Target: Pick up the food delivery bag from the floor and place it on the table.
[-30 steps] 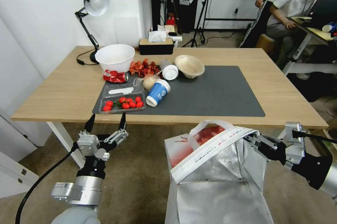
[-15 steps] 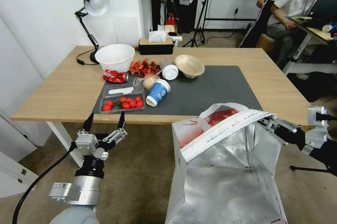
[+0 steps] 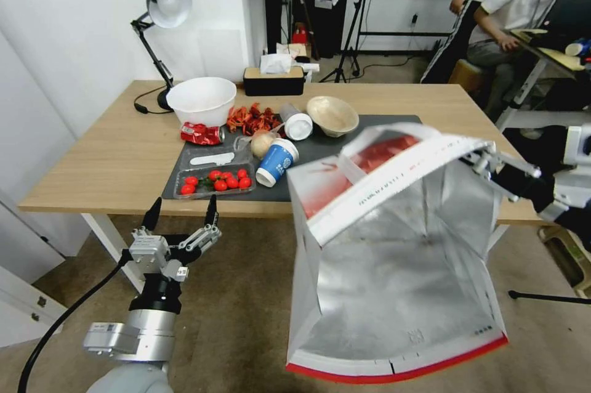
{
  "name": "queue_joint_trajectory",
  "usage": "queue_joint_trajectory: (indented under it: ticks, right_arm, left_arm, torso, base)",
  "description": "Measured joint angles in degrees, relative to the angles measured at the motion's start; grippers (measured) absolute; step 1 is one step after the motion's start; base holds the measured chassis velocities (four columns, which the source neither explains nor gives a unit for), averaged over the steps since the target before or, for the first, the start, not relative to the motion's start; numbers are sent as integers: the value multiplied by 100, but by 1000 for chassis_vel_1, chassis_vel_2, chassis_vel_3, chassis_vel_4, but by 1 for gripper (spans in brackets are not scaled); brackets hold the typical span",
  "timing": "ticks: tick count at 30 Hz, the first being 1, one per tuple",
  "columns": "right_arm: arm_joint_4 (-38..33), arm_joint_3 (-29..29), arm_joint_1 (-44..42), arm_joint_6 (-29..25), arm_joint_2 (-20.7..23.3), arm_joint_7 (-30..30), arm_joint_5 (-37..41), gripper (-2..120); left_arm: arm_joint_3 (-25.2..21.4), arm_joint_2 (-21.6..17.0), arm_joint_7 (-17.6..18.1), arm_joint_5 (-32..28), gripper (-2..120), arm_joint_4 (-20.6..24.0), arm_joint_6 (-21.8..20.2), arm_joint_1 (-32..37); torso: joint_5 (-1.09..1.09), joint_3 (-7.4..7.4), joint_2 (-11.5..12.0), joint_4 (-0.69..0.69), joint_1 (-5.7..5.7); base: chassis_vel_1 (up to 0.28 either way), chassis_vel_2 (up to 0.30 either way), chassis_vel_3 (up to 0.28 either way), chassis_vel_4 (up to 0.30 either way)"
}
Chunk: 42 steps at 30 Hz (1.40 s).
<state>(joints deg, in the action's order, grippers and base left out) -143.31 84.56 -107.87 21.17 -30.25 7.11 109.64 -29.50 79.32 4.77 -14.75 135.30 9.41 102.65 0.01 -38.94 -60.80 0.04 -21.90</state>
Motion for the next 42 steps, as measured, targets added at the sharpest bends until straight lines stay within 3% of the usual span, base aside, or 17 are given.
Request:
queue_joint_trajectory:
  ticks: [7, 16, 24, 42]
  right_arm:
    - [379, -600, 405, -566, 440, -311, -39, 0]
    - [577, -1115, 736, -1125, 388, -1219, 156, 0]
    - [708, -1644, 1441, -1356, 345, -2180, 688, 0]
    - [1246, -1979, 2193, -1402, 357, -3200, 1484, 0]
  left_arm:
    - [27, 95, 1, 108, 100, 1, 2, 41]
    - [68, -2, 0, 107, 100, -110, -10, -18]
    - [75, -2, 0, 112, 100, -148, -2, -33]
    - [100, -10, -1, 155, 100, -175, 10, -31]
  torso:
    - [0, 1, 1, 0, 1]
    - [0, 2, 2, -2, 2]
    - [0, 2, 3, -1, 1]
    - [0, 3, 4, 0, 2]
  base:
    - [0, 0, 0, 0]
    - [0, 0, 0, 0]
    - [0, 0, 0, 0]
    - [0, 0, 0, 0]
